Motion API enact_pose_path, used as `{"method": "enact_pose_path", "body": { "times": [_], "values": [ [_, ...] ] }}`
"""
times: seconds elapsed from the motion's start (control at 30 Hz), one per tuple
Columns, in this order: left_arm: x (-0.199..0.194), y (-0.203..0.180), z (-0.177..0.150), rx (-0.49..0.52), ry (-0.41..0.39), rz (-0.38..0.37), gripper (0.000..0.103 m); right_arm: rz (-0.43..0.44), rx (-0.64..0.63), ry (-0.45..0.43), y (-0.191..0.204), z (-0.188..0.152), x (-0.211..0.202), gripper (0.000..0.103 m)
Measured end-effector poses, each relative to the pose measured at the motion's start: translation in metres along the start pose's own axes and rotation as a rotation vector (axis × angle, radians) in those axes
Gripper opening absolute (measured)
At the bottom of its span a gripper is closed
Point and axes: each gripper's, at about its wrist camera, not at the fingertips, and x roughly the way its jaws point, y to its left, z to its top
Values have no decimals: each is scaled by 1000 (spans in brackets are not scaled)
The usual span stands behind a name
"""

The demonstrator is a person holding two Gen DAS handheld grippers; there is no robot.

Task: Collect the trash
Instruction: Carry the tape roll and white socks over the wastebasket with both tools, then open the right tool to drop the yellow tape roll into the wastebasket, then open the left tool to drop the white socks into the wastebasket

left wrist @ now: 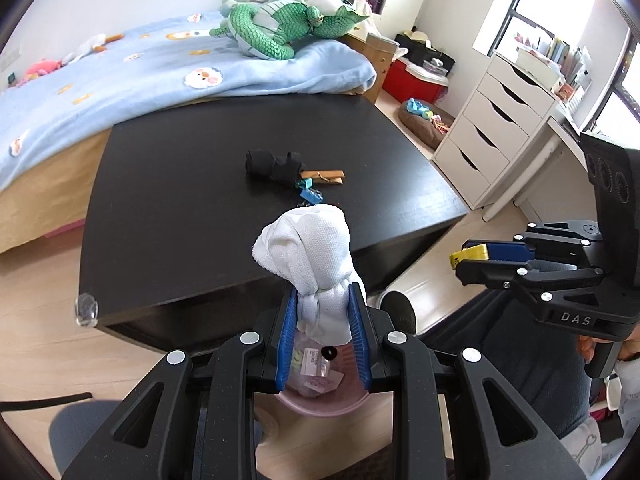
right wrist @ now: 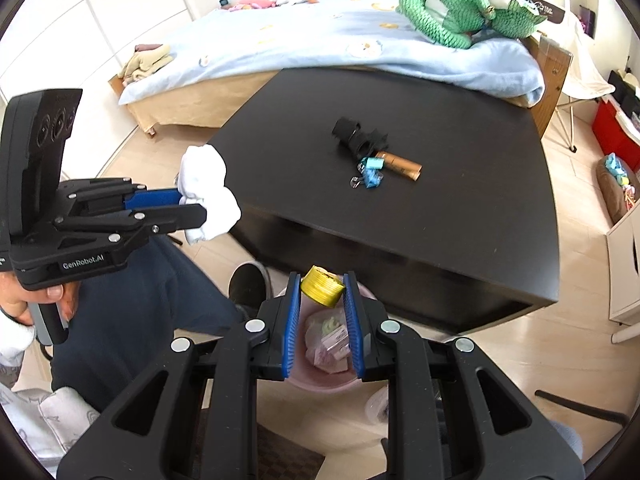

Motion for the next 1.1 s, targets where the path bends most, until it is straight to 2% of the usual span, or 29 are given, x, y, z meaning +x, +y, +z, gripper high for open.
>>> {"method": "enact_pose_path", "body": {
  "times": [0.37, 0.4, 0.43, 0.5, 0.57, 0.6, 0.83, 1.1],
  "values": [
    [-9, 2, -8, -8, -12, -1, 25, 41, -17, 11, 10, -4, 8, 22],
    [-10, 2, -8, -9, -15, 1, 25, 44, -17, 10, 10, -3, 8, 26],
    [-10, 3, -8, -10, -15, 4, 25, 36, -20, 12, 10, -3, 9, 45],
    [-9, 4, -9, -12, -14, 7, 25, 21, -21, 3, 10, -3, 9, 72],
    [-9, 2, -9, -8, -13, 7, 25, 17, -10, -4, 7, -3, 8, 79],
    [-9, 3, -9, -7, -13, 6, 25, 1, -9, -1, 6, -3, 8, 85],
    [-8, -6, -9, 21, -5, -1, 25, -38, 24, -5, -3, -4, 5, 91],
    [-8, -20, -9, 71, 1, -8, 25, -78, 50, -20, -8, -8, -5, 93]
  ]
}}
